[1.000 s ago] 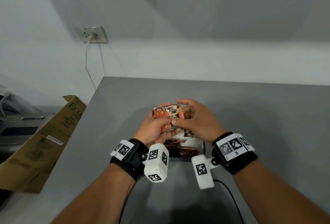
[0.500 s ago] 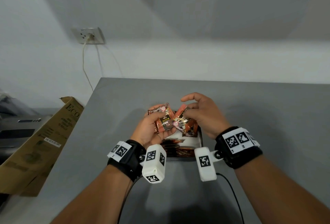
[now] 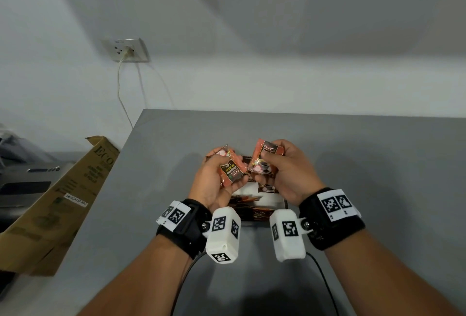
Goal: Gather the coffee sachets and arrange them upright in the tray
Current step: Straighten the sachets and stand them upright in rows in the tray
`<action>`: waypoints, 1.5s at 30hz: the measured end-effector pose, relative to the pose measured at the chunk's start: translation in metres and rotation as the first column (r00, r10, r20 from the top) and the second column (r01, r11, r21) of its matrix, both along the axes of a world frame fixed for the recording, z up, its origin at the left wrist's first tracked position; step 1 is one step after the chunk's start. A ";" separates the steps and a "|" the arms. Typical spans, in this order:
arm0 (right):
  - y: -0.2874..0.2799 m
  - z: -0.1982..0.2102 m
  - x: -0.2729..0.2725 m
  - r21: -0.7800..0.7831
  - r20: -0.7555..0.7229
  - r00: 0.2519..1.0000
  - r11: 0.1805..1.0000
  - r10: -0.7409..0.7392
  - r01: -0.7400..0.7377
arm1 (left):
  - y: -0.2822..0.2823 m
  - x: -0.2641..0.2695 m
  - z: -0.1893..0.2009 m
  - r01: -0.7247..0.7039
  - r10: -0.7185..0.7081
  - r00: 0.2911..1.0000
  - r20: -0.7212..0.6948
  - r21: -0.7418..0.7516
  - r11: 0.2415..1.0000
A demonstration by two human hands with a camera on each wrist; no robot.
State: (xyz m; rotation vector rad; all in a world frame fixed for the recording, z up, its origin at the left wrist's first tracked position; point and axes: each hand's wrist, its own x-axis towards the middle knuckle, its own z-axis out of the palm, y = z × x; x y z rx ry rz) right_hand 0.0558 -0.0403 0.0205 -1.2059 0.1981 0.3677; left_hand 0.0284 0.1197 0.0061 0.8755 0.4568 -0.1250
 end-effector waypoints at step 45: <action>0.003 0.001 -0.012 -0.374 0.329 0.939 0.927 0.106 0.026 | 0.008 -0.016 -0.003 0.271 -0.253 0.957 -0.142 0.129 0.954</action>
